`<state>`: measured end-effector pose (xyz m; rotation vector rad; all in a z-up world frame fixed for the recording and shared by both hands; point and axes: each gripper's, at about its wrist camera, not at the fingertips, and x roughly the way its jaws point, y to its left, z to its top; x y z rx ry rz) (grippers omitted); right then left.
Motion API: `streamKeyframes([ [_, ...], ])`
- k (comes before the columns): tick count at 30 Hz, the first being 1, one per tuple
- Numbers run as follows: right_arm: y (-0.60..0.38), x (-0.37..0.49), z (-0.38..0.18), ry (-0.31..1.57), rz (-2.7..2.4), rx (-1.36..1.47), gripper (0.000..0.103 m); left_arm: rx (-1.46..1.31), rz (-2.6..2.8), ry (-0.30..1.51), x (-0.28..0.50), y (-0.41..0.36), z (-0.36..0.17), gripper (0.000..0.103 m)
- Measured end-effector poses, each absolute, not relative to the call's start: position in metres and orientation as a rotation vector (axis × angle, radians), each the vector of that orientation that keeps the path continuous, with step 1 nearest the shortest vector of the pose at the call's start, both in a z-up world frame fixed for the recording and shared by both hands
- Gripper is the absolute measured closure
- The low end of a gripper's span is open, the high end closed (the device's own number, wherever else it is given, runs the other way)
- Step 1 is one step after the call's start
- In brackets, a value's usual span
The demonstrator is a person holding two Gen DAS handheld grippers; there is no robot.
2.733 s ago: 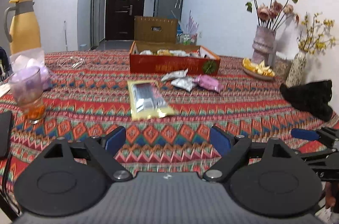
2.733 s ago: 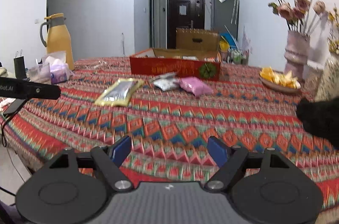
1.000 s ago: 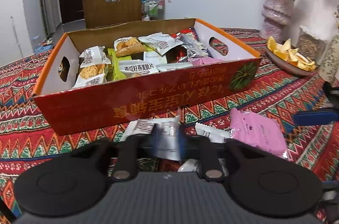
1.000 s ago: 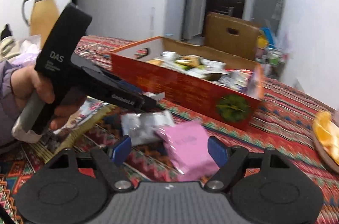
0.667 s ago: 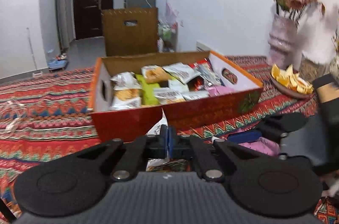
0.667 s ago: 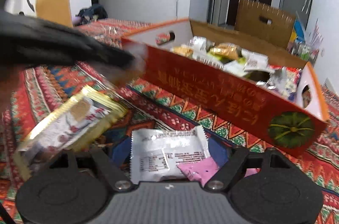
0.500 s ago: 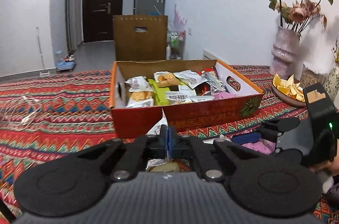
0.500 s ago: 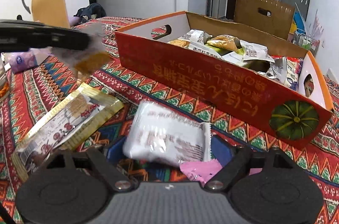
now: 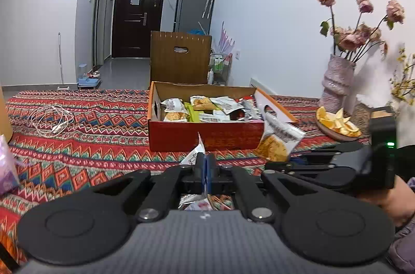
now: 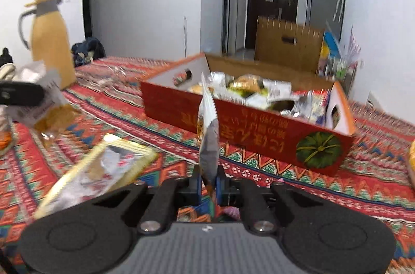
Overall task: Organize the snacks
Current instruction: 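Carry both packets into the orange box and open both tools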
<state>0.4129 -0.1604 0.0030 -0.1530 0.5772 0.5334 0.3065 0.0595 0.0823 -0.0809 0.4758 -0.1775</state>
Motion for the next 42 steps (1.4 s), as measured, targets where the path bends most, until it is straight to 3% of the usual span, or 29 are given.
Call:
streamKeyframes([
  [11, -0.204, 0.272, 0.024, 0.564, 0.535, -0.082, 0.093, -0.129, -0.275, 0.478, 0.234, 0.024, 0.083, 0.101],
  [22, -0.229, 0.247, 0.022, 0.564, 0.497, -0.050, 0.093, -0.115, -0.268, 0.452, 0.229, 0.012, 0.091, 0.101],
  [31, -0.216, 0.321, 0.046, 0.508, 0.523, -0.152, 0.093, -0.044, -0.255, 0.372, 0.313, 0.023, 0.118, 0.101],
  [37, -0.187, 0.420, 0.064, 0.500, 0.581, -0.187, 0.093, -0.022, -0.235, 0.378, 0.428, 0.037, 0.133, 0.101],
  [42, -0.149, 0.521, 0.062, 0.567, 0.636, -0.184, 0.093, -0.015, -0.176, 0.455, 0.526, 0.050, 0.114, 0.101],
])
